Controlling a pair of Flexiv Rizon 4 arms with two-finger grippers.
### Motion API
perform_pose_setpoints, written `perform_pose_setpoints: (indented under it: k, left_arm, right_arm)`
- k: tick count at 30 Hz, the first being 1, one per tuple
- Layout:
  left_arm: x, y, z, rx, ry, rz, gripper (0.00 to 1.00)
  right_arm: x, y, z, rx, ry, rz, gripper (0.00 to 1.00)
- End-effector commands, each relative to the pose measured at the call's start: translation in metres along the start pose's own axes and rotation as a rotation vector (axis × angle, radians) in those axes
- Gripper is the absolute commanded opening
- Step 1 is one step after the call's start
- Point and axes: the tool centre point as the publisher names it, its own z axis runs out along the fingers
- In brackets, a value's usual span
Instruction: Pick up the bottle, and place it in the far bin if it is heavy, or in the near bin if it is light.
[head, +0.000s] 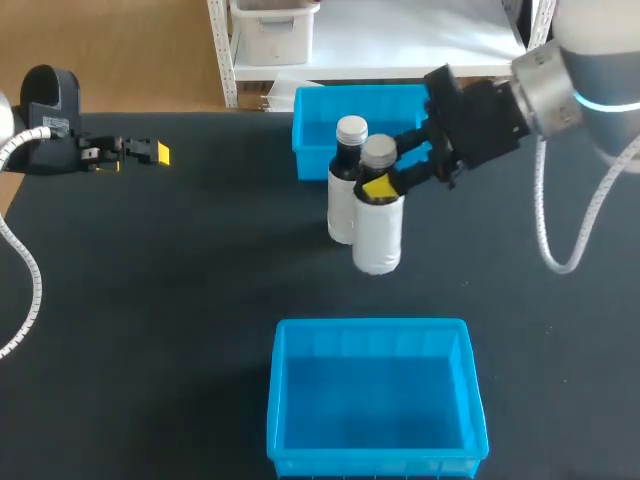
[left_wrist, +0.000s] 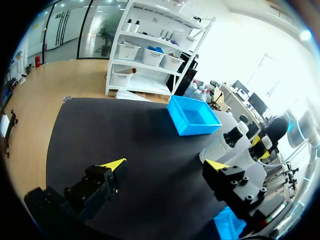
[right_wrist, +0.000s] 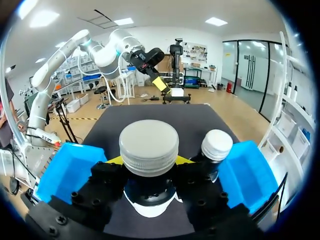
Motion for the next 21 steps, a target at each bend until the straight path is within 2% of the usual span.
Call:
perform_pose_setpoints:
  k: [1,6,11,21]
  left_arm:
    - [0.0,0.0,0.0,0.0,0.0,0.0,1.0]
    - [0.0,0.0,0.0,0.0,0.0,0.0,1.0]
    - [0.0,0.0,0.0,0.0,0.0,0.0,1.0]
    - [0.0,0.0,0.0,0.0,0.0,0.0,1.0]
  right_arm:
    - [-0.004,0.009,-0.025,0.031,0.009,0.002,0.0]
    - [-0.013,0.011,-0.046,0.059,0.017,-0.004,0.0]
    - [-0.028,0.026,-0.061,0.069,0.007,-0.022,0.0]
    - [-0.048,0.066,-0.055,-0.025,-0.024,-0.053,0.0]
